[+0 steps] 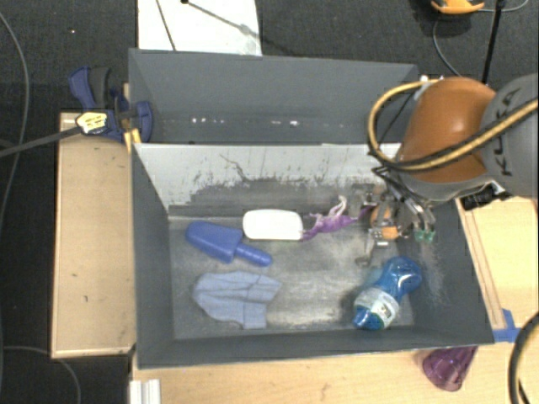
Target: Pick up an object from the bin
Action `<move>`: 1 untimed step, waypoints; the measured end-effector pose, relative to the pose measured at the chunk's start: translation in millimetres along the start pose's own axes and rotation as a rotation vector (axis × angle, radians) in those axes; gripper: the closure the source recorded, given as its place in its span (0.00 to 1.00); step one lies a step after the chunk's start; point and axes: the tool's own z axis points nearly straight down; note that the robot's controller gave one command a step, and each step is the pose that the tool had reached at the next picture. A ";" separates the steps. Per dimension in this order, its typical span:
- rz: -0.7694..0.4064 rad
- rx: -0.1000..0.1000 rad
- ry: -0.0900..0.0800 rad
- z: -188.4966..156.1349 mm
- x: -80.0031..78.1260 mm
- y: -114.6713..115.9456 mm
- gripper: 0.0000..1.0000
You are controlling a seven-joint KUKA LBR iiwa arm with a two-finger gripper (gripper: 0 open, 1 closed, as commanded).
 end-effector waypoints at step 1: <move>-0.001 0.001 -0.008 -4.8 -1.6 0.1 0.00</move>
Offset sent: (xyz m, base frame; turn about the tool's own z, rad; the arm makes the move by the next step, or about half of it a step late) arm -0.0557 -0.0389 -0.0837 -0.3164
